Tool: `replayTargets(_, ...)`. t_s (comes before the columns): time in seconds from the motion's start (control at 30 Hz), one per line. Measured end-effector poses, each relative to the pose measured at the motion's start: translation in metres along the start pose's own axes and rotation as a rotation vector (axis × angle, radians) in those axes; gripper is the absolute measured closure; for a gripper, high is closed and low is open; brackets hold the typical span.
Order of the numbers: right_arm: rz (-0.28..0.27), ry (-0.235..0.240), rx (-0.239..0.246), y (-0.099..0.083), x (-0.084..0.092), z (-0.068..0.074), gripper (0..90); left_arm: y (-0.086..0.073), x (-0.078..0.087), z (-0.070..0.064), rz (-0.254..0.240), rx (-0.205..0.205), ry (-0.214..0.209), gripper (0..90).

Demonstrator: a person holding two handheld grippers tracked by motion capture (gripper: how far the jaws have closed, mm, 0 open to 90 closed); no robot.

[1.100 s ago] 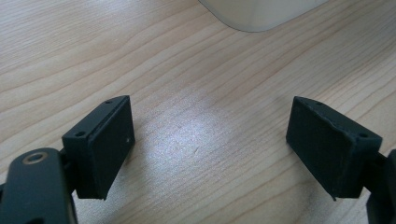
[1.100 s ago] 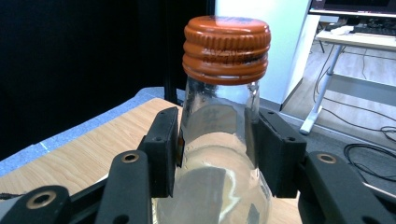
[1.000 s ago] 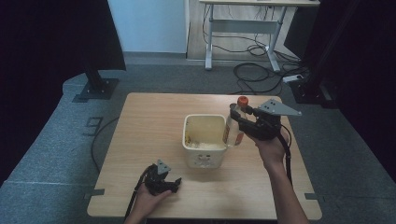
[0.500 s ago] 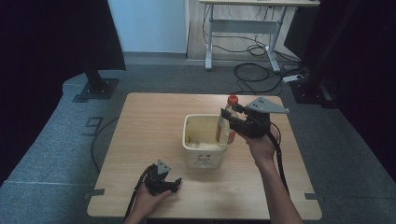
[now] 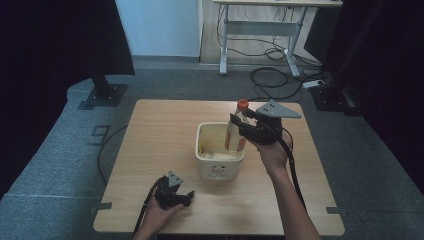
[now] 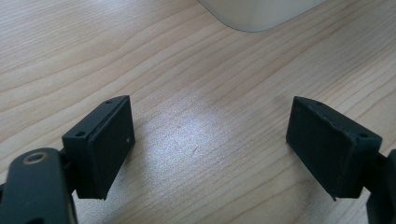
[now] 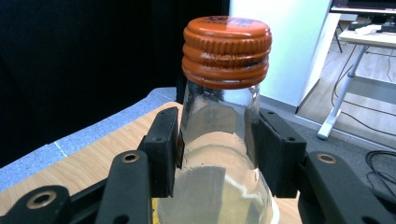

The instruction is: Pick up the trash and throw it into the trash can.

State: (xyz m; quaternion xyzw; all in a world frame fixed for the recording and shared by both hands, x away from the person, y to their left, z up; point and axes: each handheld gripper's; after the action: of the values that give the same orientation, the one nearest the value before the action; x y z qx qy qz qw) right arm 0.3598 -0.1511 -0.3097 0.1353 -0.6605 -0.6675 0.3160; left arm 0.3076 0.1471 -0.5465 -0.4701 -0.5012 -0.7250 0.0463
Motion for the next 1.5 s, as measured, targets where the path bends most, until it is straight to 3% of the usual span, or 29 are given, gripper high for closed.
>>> replayTargets(0.43, 0.015, 0.002, 0.014, -0.001, -0.019, 0.006, 53.2, 0.0, 0.0, 0.0, 0.0, 0.0, -0.002, 15.3)
replayTargets(0.8, 0.046, 0.012, 0.023, -0.013, -0.037, 0.011, 53.2, 0.0, 0.0, 0.0, 0.0, -0.001, -0.002, 15.3)
replayTargets(1.5, 0.149, -0.005, 0.006, -0.061, -0.067, 0.005, 53.2, 0.0, 0.0, 0.0, 0.0, -0.003, -0.001, 15.3)
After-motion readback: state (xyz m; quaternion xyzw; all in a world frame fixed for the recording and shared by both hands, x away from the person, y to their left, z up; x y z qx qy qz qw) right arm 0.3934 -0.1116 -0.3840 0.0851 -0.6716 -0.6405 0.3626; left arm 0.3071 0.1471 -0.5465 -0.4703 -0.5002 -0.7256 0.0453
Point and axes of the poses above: each handheld gripper's, and its own axes: x roughly backward along the jaws, y roughly out of its top, z roughly to its left, and after that the axes turned 5 degrees about -x, right-handed
